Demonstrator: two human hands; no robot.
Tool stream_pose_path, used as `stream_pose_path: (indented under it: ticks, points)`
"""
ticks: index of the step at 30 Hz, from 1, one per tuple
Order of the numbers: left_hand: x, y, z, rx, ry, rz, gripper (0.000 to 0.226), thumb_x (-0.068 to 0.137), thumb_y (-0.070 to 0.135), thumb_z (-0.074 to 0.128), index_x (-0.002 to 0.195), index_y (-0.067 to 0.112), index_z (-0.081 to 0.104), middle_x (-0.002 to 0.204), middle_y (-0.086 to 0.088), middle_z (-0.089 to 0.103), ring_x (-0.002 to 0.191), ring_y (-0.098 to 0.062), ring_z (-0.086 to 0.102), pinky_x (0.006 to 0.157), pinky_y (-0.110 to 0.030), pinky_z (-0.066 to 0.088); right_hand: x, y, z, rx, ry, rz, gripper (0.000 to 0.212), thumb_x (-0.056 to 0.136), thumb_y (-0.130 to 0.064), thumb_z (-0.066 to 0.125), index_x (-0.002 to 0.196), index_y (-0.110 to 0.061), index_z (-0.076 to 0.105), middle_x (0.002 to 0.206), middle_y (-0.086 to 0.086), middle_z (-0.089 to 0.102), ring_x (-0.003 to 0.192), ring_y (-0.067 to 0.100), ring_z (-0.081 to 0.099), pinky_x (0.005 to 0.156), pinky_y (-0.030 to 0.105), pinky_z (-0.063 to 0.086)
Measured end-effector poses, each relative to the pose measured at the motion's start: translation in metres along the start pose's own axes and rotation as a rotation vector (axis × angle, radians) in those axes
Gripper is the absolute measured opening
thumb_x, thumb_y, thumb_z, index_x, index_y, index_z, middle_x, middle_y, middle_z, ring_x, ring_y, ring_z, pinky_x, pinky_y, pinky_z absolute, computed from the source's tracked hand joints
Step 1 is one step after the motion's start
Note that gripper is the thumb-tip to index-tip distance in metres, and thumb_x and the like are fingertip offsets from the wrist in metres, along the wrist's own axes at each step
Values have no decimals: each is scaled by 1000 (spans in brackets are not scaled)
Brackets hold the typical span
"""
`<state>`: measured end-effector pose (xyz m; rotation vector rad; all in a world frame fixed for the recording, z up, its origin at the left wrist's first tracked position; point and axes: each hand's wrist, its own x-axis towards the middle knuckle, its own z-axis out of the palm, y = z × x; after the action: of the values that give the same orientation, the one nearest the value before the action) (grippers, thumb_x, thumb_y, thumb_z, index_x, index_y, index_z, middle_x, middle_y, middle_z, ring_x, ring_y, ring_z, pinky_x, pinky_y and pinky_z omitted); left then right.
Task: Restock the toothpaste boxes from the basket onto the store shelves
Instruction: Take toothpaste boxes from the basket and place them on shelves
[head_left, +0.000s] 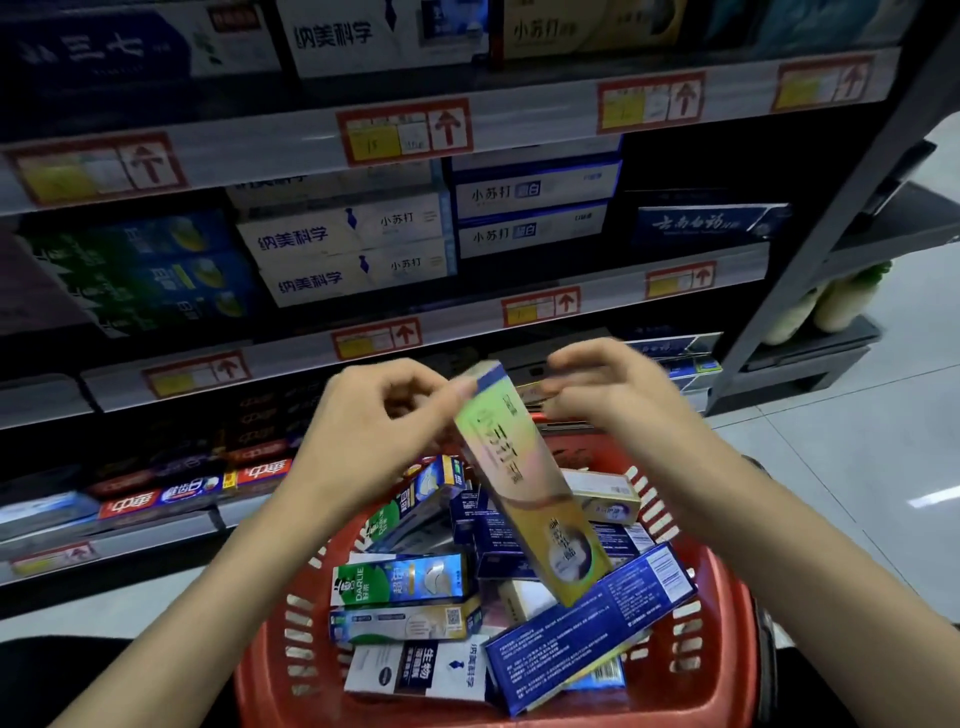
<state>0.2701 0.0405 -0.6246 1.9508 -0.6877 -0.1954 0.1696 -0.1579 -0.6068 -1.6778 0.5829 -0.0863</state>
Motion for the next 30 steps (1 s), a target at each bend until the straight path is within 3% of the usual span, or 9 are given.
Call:
stream_pose_path:
  ticks: [3,6,12,16,19,24,30]
  points:
    - [7,-2,-13,-100,140,-75,41,93,49,65,82,12,79,69,-7,75,62,-16,69,59,-25,47,0,-4,-22,27,182,20,23,82,-16,76,104,-23,73,102,-1,78,99,16,73,98,42,52]
    - [7,0,-18,-315,219,-162,40,101,42,60,93,9,81,82,-13,79,69,-21,71,60,-29,46,0,-7,-32,59,249,42,10,92,-24,70,101,-21,73,103,1,78,98,20,73,85,38,53]
    - [4,4,-13,-609,271,-231,32,105,36,51,108,16,76,101,-9,81,87,-19,77,72,-28,52,-8,-15,-26,282,75,112,41,96,-58,60,118,-25,70,105,6,79,99,22,76,83,39,59]
    - [1,3,-6,-638,172,-211,32,109,28,45,120,14,72,112,-10,79,101,-21,75,82,-30,53,-13,-17,-28,591,58,91,39,96,-41,65,124,-14,67,110,17,77,95,28,75,72,32,61]
    - [0,2,-5,-603,100,-165,35,109,25,45,138,17,63,126,-7,74,109,-20,71,88,-37,50,-13,-18,-31,695,127,21,28,95,-24,64,119,-11,65,101,13,79,103,30,74,74,33,61]
    - [1,1,-2,-561,116,-122,41,107,24,47,147,24,56,129,-2,72,99,-11,68,88,-40,50,-17,-21,-36,692,118,-8,16,95,-17,60,109,-11,64,95,12,79,112,37,72,80,33,57]
    - [3,9,10,-539,131,-121,40,110,20,41,146,26,57,128,-1,73,108,-20,69,86,-37,51,-22,-21,-45,652,151,-37,18,97,-20,60,111,-11,65,99,15,79,111,39,72,82,34,56]
